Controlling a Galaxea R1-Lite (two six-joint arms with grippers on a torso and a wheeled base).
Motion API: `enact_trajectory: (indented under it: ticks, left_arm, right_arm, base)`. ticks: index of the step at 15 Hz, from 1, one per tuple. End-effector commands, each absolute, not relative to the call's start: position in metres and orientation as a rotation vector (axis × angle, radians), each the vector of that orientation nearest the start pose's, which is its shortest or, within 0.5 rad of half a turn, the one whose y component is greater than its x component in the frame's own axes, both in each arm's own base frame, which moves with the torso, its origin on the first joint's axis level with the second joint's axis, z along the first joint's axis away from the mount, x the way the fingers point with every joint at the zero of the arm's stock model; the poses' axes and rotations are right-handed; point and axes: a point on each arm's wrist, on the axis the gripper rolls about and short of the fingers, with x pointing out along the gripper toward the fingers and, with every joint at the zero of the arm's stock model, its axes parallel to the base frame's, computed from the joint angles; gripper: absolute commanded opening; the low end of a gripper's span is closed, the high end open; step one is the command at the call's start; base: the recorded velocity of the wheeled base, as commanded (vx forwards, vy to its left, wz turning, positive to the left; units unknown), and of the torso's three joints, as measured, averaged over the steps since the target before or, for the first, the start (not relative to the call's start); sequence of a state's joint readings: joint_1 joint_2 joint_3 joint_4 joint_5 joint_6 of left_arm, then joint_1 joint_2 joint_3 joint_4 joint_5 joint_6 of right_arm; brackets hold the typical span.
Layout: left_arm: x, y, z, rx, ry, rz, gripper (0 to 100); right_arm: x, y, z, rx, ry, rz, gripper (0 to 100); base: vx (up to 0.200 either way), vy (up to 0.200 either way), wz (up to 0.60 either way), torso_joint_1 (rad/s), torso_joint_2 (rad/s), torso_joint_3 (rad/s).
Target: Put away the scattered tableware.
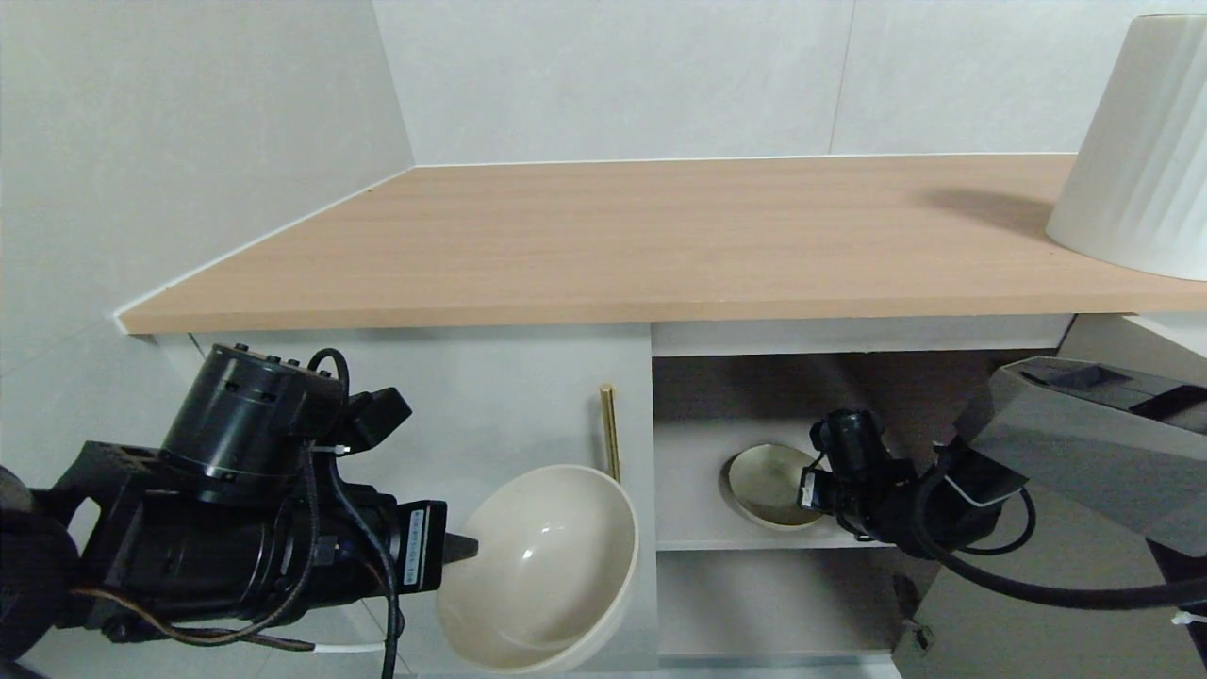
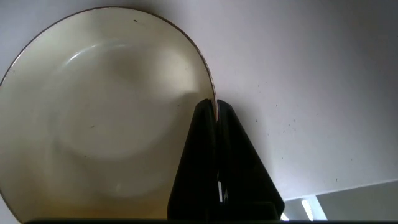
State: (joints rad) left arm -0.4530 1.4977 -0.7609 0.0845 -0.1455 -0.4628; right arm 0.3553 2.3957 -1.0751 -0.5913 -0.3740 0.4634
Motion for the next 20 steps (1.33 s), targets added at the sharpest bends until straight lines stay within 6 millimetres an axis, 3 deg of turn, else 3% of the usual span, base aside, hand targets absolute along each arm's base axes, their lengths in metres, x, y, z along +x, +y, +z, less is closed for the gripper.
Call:
enact_trajectory:
  ticks: [1, 3, 4, 10, 12, 14, 16, 20]
  left_arm:
    - [0.203, -0.104, 0.162, -0.294, 0.938, -0.364, 0]
    - [0.203, -0.104, 0.162, -0.293, 0.94, -0.365, 0]
    - [0.203, -0.104, 0.162, -0.293, 0.94, -0.365, 0]
    - [0.205, -0.11, 0.152, -0.273, 0.98, -0.367, 0]
    - [0.204, -0.118, 0.147, -0.239, 0.992, -0.353, 0]
    - [0.205, -0.125, 0.14, -0.211, 1.005, -0.323, 0]
    - [0.205, -0.139, 0.131, -0.201, 1.021, -0.288, 0]
    - [0.203, -0.163, 0.111, -0.129, 1.025, -0.213, 0]
  right_arm:
    - [0.391, 0.136, -0.013, 0.189, 0.652, -0.172, 0]
    - [0.392, 0.136, -0.014, 0.189, 0.651, -0.172, 0]
    - [0.393, 0.136, -0.015, 0.189, 0.65, -0.173, 100]
    - [0.393, 0.137, -0.008, 0.198, 0.634, -0.167, 100]
    - [0.383, 0.141, 0.008, 0.199, 0.627, -0.139, 100]
    - [0.365, 0.153, 0.029, 0.196, 0.614, -0.082, 100]
    - [0.331, 0.169, 0.053, 0.171, 0.646, 0.053, 100]
    - [0.273, 0.182, 0.101, 0.155, 0.755, 0.294, 100]
  base:
    - [0.0, 0.0, 0.0, 0.0, 0.0, 0.0]
    - [0.0, 0.0, 0.0, 0.0, 0.0, 0.0]
    - [0.0, 0.0, 0.0, 0.0, 0.0, 0.0]
    - [0.0, 0.0, 0.0, 0.0, 0.0, 0.0]
    - [0.0, 0.0, 0.0, 0.0, 0.0, 0.0]
    - [0.0, 0.0, 0.0, 0.0, 0.0, 0.0]
    - [0.0, 0.0, 0.0, 0.0, 0.0, 0.0]
    - [0.0, 0.0, 0.0, 0.0, 0.0, 0.0]
